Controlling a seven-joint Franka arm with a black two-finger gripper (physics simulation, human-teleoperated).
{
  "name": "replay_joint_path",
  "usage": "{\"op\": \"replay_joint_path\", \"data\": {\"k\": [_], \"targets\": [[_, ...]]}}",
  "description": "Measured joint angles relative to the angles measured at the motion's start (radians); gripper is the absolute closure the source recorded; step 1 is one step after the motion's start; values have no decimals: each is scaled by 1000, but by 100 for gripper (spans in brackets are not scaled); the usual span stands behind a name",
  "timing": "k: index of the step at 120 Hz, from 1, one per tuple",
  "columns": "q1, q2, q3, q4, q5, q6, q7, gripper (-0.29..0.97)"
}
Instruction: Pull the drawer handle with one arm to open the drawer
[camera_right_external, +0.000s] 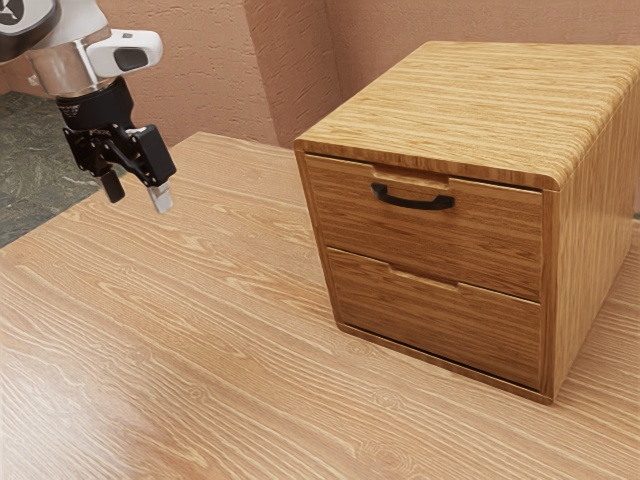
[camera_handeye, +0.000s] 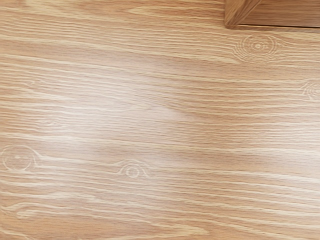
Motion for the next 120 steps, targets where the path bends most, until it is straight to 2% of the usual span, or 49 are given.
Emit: {"op": "replay_joint_path", "data": {"k": [36,40,48,59,74,120], "targets": [[0,0,3,2,-4,2,8,0],[-2,-4,6,47,-10,-2,9,0],[5,-43,-6,244,-19,-16,12,0],[20,-48,-88,320,-28,-13,12,0],[-41,-37,-124,333,-34,2,10,0],[-5,-35,-141,298,-34,-13,6,0]]}}
